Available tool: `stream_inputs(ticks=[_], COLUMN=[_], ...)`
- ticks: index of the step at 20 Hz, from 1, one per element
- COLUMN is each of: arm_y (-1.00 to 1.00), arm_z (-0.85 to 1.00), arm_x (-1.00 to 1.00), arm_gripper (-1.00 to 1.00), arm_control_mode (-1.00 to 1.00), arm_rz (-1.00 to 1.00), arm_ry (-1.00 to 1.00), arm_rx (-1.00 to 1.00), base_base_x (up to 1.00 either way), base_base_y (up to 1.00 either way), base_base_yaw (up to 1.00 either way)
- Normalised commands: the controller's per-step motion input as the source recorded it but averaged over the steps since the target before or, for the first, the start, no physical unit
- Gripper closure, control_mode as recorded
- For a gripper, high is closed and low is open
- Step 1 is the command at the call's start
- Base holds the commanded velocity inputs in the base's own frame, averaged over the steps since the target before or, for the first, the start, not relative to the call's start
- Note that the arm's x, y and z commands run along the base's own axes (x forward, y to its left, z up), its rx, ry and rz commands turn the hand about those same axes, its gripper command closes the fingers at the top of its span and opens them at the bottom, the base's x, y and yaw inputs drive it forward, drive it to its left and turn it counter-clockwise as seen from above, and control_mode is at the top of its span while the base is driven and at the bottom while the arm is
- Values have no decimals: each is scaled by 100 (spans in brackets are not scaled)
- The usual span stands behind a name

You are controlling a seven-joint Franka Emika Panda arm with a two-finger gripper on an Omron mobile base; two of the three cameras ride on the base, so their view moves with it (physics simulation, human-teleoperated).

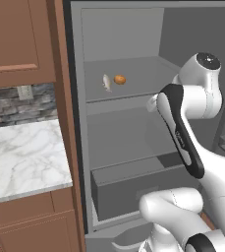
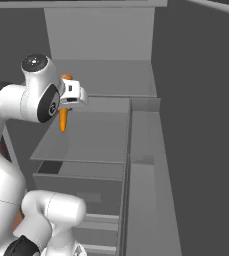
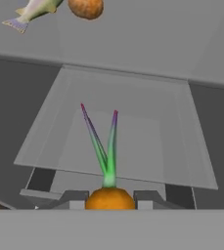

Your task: Open the fridge, remove the tangerine, carrot, and fish, and place them on any counter.

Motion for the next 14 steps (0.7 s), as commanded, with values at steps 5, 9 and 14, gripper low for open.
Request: stream_inputs(ticks=[5,9,14], arm_y=[0,0,0], arm_z=[0,0,0], arm_x=[0,0,0], arm_gripper=[100,100,100], arm_control_mode=[100,100,100], arm_rz=[0,0,0], arm_ry=[0,0,0], arm_rx=[0,0,0], base_base_x=[-53,-73,-39], base_base_y=[23,96,100], base_base_yaw=[2,17,6])
